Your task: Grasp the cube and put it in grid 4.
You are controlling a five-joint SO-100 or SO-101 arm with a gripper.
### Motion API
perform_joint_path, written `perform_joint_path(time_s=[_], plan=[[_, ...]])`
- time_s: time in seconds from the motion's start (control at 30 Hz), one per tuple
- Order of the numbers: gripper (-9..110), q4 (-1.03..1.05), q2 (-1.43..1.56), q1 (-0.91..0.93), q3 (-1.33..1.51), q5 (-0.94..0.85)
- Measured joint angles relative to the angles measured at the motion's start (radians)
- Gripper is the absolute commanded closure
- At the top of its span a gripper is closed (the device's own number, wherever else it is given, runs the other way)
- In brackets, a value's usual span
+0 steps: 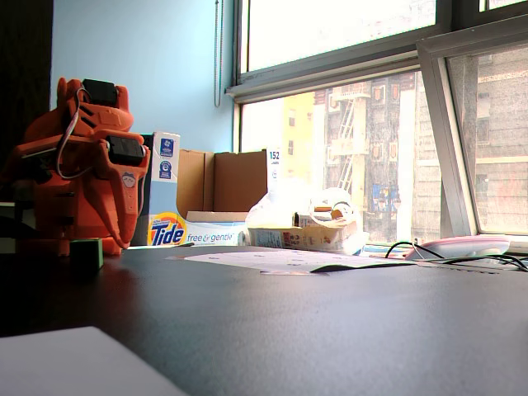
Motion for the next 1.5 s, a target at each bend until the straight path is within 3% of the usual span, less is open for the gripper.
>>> perform_joint_path(time_s=[1.5], plan=[[101,0.0,0.0,-0.014,0.0,-0.011]])
